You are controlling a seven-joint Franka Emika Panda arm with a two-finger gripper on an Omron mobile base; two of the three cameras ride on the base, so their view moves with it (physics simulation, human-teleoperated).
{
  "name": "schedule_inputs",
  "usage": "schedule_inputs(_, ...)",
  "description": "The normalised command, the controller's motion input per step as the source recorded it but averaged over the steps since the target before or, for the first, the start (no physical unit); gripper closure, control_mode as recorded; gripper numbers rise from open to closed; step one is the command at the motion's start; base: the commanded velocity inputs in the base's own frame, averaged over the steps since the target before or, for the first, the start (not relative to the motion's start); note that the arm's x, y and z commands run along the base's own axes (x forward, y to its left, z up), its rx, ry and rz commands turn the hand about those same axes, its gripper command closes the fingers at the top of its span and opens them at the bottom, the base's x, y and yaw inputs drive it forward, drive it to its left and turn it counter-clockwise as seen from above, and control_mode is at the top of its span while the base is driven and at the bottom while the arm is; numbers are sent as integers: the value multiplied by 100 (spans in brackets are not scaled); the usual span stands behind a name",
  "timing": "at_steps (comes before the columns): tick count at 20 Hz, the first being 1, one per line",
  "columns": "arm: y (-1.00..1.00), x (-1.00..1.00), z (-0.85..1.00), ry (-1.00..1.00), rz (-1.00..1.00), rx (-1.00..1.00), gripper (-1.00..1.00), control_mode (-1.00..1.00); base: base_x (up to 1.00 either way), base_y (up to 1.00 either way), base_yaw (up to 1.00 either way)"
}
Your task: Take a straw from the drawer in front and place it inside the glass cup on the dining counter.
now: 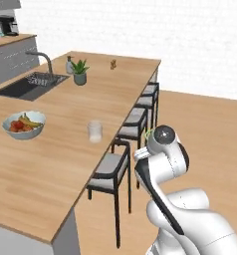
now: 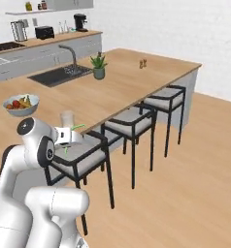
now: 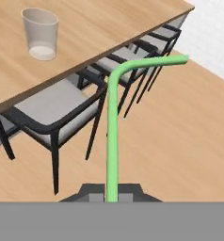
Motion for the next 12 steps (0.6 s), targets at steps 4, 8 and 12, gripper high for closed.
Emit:
schedule_inputs(4, 0, 0, 0, 0, 0, 0, 100, 100, 59, -66, 62)
schedule_inputs(8, 0, 0, 0, 0, 0, 0, 100, 100, 63, -55, 64)
schedule_inputs(12, 0, 0, 0, 0, 0, 0, 100, 100, 49, -41, 65)
